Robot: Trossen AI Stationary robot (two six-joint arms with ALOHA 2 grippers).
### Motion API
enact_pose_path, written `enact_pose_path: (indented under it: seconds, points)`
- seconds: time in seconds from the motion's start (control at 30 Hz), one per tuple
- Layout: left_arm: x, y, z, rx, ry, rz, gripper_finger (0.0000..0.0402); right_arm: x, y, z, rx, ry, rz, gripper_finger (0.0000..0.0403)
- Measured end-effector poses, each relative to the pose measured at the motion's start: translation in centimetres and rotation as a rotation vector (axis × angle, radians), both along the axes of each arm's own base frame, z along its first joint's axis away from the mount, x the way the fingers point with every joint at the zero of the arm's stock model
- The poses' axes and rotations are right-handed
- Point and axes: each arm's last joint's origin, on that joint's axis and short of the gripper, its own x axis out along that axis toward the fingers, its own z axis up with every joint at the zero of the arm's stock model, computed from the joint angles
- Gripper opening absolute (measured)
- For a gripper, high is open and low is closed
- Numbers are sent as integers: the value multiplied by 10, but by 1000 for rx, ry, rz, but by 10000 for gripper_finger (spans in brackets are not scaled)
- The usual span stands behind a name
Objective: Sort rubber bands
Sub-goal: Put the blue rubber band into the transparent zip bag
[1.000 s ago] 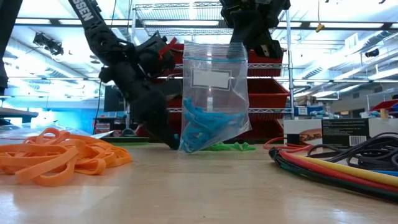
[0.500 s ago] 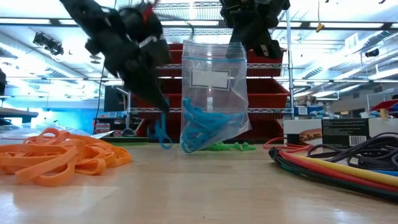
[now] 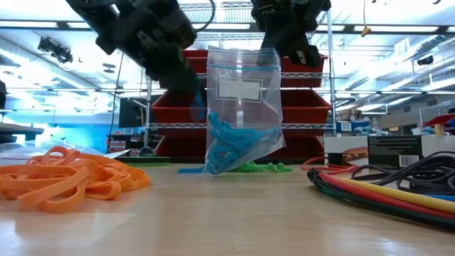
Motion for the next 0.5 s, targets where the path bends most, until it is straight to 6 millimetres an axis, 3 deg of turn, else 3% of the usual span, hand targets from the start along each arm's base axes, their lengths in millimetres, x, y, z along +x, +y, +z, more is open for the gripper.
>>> enact_pose_path:
  seconds: [0.33, 0.5]
  points:
    - [1, -36, 41, -70, -326, -251, 1, 1, -1, 1, 6, -8, -9, 0]
    - [1, -53, 48, -24, -415, -326, 1, 1, -1, 1, 10, -18, -13, 0]
